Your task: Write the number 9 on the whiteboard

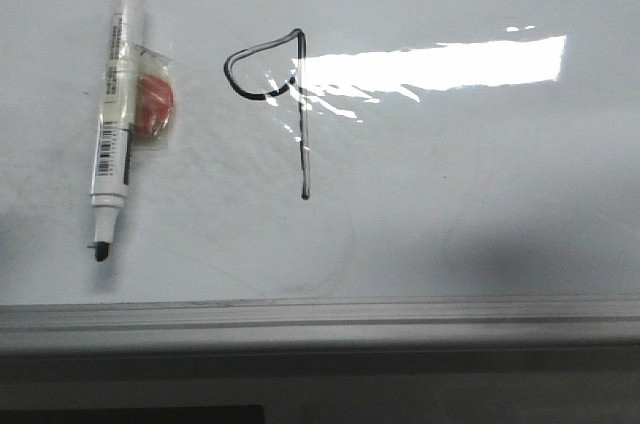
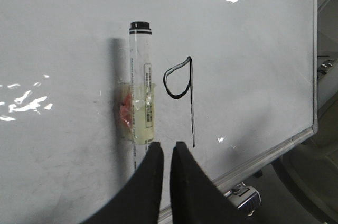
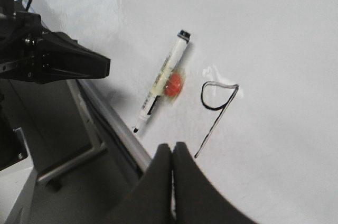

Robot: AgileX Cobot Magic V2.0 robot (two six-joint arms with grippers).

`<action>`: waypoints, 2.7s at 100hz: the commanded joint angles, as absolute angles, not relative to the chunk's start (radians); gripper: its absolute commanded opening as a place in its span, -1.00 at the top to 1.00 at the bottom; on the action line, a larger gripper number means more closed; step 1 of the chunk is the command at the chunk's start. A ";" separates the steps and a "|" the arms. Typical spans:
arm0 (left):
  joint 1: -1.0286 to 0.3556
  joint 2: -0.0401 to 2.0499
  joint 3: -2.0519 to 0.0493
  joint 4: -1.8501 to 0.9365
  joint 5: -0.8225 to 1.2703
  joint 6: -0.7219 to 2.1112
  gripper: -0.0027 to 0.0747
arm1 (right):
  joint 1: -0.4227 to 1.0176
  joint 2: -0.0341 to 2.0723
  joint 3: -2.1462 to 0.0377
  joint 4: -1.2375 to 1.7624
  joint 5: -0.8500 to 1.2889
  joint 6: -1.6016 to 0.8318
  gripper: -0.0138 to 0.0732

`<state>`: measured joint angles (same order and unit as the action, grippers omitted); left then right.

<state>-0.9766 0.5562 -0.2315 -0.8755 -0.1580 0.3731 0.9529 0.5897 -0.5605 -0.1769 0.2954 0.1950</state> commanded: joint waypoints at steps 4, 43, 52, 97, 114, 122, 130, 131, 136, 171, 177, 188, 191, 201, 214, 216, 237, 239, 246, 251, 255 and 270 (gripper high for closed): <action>-0.977 0.481 -0.196 -0.817 -0.225 0.378 0.98 | 0.947 0.420 -0.411 -0.305 0.025 0.191 0.83; -0.977 0.414 -0.107 -0.777 -0.216 0.378 0.98 | 0.947 0.062 -0.054 -0.363 -0.031 0.191 0.83; -0.977 0.414 -0.107 -0.777 -0.216 0.378 0.98 | 0.947 0.058 -0.025 -0.363 -0.031 0.191 0.83; -0.977 0.414 -0.107 -0.777 -0.216 0.378 0.98 | 0.947 0.058 0.022 -0.363 0.006 0.191 0.83; -0.931 0.405 -0.062 -0.658 -0.393 0.373 0.98 | 0.947 0.058 0.022 -0.363 0.006 0.191 0.83; -0.859 0.373 -0.028 -0.556 -0.459 0.369 0.98 | 0.947 0.058 0.022 -0.363 0.006 0.191 0.83; -0.760 0.321 0.016 -0.439 -0.469 0.365 0.98 | 0.947 0.058 0.022 -0.363 0.006 0.191 0.83; -0.739 0.311 0.020 -0.430 -0.469 0.363 0.98 | 0.947 0.058 0.022 -0.363 0.006 0.191 0.83; -0.661 0.271 0.036 -0.368 -0.440 0.322 0.98 | 0.947 0.058 0.022 -0.363 0.006 0.191 0.83; -0.116 0.029 0.033 -0.060 -0.086 0.051 0.98 | 0.947 0.058 0.022 -0.363 0.006 0.191 0.83; -0.050 0.001 0.033 -0.060 -0.071 0.051 0.98 | 0.947 0.058 0.022 -0.363 0.006 0.191 0.83; 0.042 -0.032 0.035 -0.062 0.017 0.039 0.98 | 0.947 0.058 0.022 -0.363 0.006 0.191 0.83; 0.055 -0.032 0.035 -0.062 0.054 0.022 0.98 | 0.947 0.058 0.022 -0.363 0.006 0.191 0.83; 0.062 -0.032 0.035 -0.062 0.219 -0.027 0.98 | 0.947 0.058 0.022 -0.363 0.006 0.191 0.83; 0.058 -0.032 0.035 -0.060 0.292 -0.027 0.98 | 0.947 0.058 0.022 -0.363 0.006 0.191 0.83; 0.058 -0.032 0.035 -0.060 0.292 -0.027 0.98 | 0.947 0.058 0.022 -0.363 0.006 0.191 0.83; 0.057 -0.032 0.033 -0.062 0.292 -0.027 0.98 | 0.947 0.058 0.022 -0.363 0.006 0.191 0.83; 0.057 -0.032 0.033 -0.062 0.292 -0.027 0.98 | 0.947 0.058 0.022 -0.363 0.006 0.191 0.83; 0.057 -0.032 0.033 -0.062 0.292 -0.027 0.98 | 0.947 0.058 0.022 -0.363 0.006 0.191 0.83; 0.057 -0.032 0.033 -0.062 0.292 -0.027 0.98 | 0.947 0.058 0.022 -0.363 0.006 0.191 0.83; 0.057 -0.032 0.033 -0.062 0.292 -0.027 0.98 | 0.947 0.058 0.022 -0.363 0.006 0.191 0.83; 0.057 -0.032 0.033 -0.062 0.292 -0.027 0.98 | 0.947 0.058 0.022 -0.363 0.006 0.191 0.83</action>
